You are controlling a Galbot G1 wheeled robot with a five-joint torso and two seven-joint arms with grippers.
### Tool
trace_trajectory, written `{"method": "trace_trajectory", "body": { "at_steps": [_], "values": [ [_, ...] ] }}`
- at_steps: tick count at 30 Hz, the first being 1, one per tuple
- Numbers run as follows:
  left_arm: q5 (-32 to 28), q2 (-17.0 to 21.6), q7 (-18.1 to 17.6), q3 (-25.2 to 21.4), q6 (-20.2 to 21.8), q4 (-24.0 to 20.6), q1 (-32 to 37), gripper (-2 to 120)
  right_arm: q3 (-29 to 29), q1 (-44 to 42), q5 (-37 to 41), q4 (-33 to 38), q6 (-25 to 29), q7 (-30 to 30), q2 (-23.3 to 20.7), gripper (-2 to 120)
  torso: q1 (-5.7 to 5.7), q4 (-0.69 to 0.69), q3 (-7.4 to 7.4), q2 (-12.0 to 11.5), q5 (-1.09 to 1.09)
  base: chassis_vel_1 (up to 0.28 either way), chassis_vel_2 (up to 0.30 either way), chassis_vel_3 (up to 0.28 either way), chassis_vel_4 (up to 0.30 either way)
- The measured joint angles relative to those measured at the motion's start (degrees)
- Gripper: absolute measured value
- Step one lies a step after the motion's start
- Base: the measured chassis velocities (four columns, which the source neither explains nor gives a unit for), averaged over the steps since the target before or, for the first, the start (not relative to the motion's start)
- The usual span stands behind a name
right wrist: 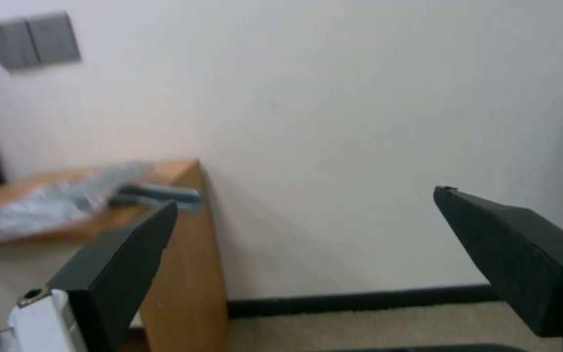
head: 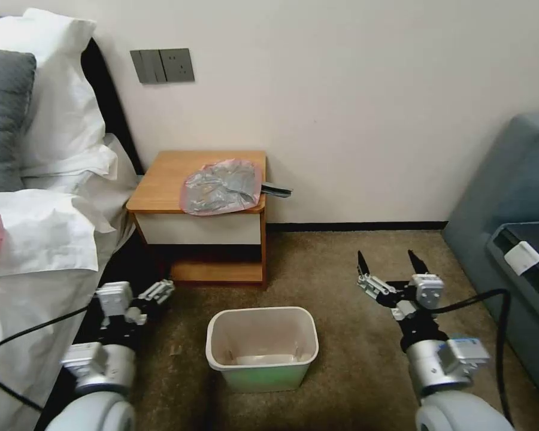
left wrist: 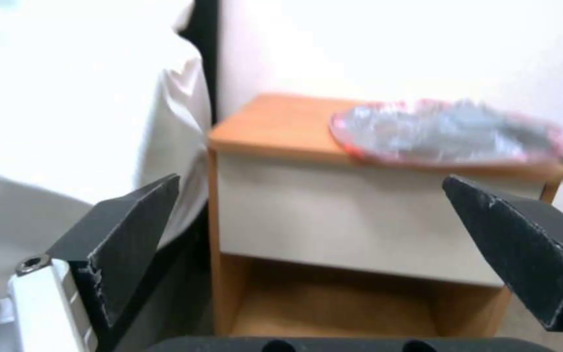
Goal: Pick up the garbage bag from the table and place it over the trash can.
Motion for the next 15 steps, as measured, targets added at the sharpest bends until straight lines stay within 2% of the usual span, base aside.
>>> {"method": "trace_trajectory", "body": {
  "at_steps": [2,5,10,13,15],
  "values": [
    [-0.8,0.0,0.1,-0.7,0.4,-1.1,0.6,100,-0.1,-0.4,0.2,0.5,-0.4,0.0,0.1,100,0.0,0.01,0.0,0.0,0.0,0.0,0.0,0.0,0.0],
    [-4.8,0.0,0.2,-4.0,2.4,-6.2,3.2,100,-0.3,-1.6,0.8,1.2,-1.6,0.1,0.2,100,-0.01,0.0,0.0,0.0,0.03,0.0,0.0,0.0,0.0],
    [-7.7,-0.1,0.3,-6.4,3.9,-6.9,5.1,100,-0.3,-1.8,1.8,1.2,-2.0,0.3,-0.2,100,0.0,0.0,0.0,0.0,0.02,0.0,0.0,0.0,0.0],
    [-7.9,-0.1,0.3,-6.5,4.0,-6.9,5.2,100,-0.5,-1.9,5.6,1.1,-3.0,1.1,-2.3,100,0.0,0.0,0.0,0.0,0.02,0.0,0.0,0.0,0.0],
    [-8.1,0.3,0.4,-6.6,4.2,-6.9,5.5,100,-0.7,-2.0,10.8,1.0,-4.2,2.3,-5.2,100,0.0,0.01,0.0,0.0,0.01,0.0,0.0,0.0,0.0]
  ]
}}
